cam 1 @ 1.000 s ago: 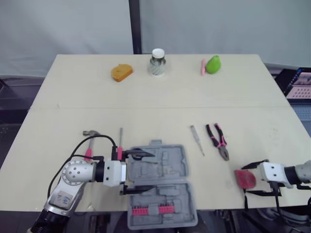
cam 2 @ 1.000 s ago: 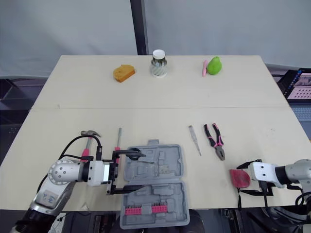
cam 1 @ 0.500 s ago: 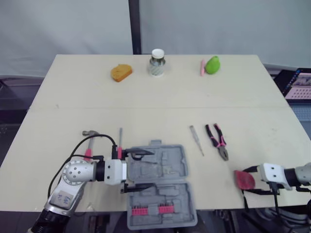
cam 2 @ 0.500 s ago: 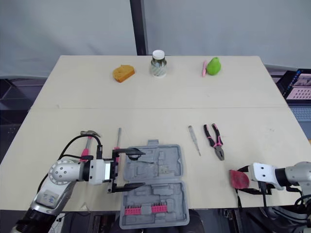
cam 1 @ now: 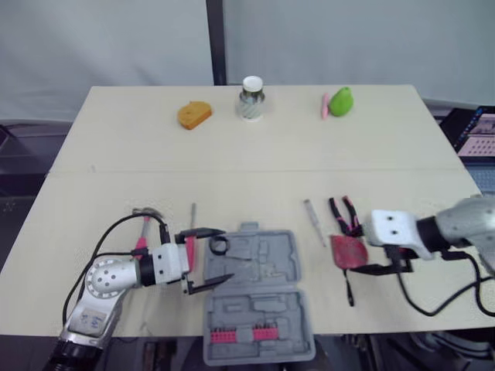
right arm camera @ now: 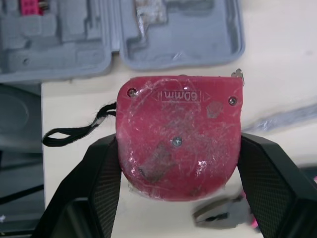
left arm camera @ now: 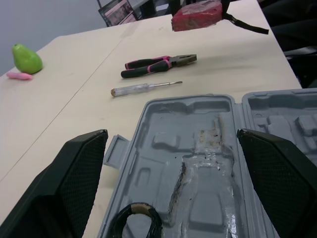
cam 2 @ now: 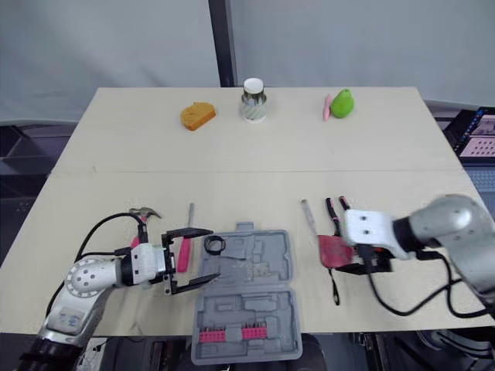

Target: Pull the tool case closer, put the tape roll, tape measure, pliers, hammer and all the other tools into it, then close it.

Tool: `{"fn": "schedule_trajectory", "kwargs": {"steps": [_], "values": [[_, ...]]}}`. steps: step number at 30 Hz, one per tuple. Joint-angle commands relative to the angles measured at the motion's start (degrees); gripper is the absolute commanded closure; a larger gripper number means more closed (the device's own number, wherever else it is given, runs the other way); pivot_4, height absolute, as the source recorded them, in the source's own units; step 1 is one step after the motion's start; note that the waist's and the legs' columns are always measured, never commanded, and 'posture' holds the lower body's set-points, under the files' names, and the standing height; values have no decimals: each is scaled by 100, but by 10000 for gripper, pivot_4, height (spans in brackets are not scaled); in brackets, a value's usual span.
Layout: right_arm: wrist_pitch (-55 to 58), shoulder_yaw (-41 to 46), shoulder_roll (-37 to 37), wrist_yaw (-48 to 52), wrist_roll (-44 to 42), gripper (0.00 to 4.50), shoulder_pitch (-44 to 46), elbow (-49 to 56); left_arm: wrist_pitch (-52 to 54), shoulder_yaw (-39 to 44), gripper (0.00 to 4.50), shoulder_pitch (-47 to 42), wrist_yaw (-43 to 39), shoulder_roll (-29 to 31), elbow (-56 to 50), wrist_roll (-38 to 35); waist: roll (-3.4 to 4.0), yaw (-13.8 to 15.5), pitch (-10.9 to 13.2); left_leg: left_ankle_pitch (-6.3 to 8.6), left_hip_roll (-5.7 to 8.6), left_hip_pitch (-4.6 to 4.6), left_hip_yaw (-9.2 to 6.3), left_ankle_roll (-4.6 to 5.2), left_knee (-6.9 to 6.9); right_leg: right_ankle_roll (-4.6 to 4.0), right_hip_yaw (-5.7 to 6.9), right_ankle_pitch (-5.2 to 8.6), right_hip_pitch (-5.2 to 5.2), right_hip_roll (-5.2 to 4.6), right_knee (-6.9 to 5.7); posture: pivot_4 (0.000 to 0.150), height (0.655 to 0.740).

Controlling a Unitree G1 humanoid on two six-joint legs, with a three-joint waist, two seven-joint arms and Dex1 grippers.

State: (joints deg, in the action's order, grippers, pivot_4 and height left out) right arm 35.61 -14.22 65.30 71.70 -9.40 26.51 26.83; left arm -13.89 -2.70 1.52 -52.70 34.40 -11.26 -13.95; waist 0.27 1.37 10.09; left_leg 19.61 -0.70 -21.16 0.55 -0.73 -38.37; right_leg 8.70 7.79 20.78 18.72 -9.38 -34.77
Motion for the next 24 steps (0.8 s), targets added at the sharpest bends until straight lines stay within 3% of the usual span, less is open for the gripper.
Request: {"fn": "schedule_trajectory", "kwargs": {"steps": [1,9,24], "values": [[1021,-927,-311,-256,699,15832,575,254,-33,143,0,168,176,37,-255,90,-1,15,0,0,1,-2,-3,0,2,0,1,0,2,0,-1,1500,7400],[2158,-2801,-1458,-434,1743,15832,2051,-63,35,83,0,315,363,-14,-397,194,-1,-7,1,0,5,-12,-2,-1,6,-1,-6,0,24,-1,-22,1500,7400],[2411,-4066,-2149,-302,2631,15832,3118,-854,-82,99,0,115,289,-14,-67,136,-1,-170,1,0,4,-20,12,-4,12,-1,-20,0,81,-4,-81,1500,7400]]}}
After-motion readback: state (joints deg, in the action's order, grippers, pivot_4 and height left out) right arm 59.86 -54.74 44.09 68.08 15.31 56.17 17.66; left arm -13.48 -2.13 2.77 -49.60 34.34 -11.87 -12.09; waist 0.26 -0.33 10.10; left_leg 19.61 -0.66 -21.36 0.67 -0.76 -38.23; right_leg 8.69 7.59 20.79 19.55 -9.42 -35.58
